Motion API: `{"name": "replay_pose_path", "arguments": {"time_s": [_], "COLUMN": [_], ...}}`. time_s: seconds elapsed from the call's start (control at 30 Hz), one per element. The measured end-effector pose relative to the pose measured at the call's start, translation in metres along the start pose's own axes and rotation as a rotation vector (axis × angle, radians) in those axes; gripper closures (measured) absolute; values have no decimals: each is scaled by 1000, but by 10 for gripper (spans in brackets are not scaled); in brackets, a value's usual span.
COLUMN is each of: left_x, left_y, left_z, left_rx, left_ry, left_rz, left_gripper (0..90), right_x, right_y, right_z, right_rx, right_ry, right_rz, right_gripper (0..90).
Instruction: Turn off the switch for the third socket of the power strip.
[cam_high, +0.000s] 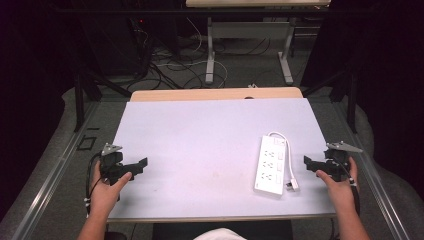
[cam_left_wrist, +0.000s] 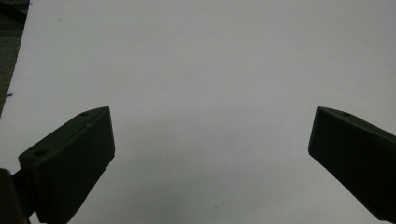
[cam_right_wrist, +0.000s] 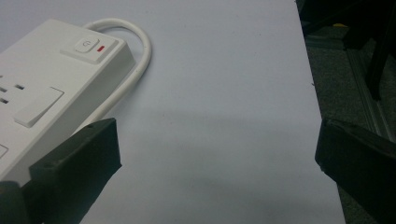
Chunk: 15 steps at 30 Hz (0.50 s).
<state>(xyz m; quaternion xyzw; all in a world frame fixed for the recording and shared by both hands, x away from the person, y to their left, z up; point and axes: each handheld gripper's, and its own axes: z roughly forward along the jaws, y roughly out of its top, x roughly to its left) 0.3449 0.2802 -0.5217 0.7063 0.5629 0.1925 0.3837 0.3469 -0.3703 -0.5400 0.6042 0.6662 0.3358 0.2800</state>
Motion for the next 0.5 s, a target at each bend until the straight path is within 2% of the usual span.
{"name": "replay_pose_path", "arguments": {"time_s": [0.5], "left_x": [3], "left_y": [-1], "left_z": [1], "left_rx": [-2], "left_ry": [7], "left_rz": [-8], "left_gripper": [8], "right_x": [-4], "right_y": [-3], "right_z": [4], "right_rx": [14], "right_ry": [8], "right_rz": [15], "right_gripper": [0]}}
